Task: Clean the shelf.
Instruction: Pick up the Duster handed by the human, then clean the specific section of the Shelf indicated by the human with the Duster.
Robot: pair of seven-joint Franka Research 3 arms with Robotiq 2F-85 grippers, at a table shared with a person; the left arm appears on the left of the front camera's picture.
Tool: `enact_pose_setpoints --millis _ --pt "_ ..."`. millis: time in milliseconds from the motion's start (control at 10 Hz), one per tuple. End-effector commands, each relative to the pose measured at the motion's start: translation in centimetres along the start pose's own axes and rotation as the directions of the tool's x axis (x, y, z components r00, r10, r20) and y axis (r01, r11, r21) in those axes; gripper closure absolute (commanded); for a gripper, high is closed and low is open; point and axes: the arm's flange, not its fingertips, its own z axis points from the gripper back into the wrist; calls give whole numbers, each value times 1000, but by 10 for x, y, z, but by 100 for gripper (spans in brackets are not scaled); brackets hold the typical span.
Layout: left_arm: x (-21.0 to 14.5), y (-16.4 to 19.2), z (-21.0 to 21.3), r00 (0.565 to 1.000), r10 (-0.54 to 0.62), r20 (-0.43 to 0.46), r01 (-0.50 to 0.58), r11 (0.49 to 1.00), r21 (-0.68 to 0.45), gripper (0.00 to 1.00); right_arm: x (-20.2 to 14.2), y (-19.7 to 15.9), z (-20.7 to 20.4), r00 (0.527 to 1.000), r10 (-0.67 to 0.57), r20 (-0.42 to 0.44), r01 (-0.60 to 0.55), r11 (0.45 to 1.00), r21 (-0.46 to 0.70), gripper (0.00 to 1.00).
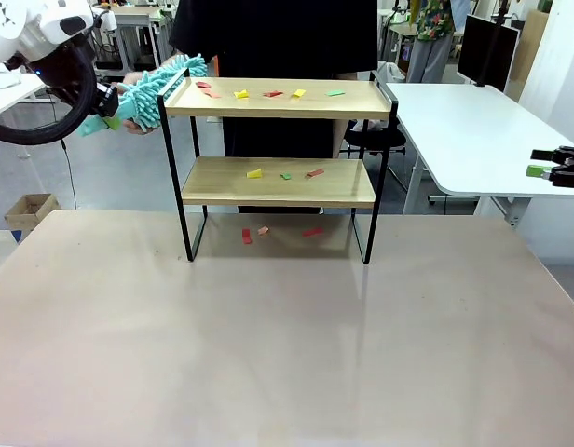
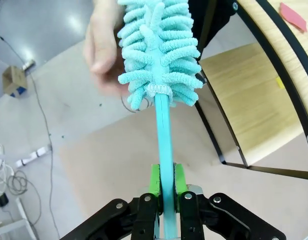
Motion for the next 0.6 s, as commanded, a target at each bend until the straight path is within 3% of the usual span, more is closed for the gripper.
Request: enact_pose_setpoints --millis 0,500 --pt "1 -1 1 1000 -24 8 24 1000 4 100 3 0 -2 1000 5 2 -5 1000 2 0" --pt "1 -1 1 1000 -24 8 24 1000 4 100 3 0 -2 1000 5 2 -5 1000 2 0"
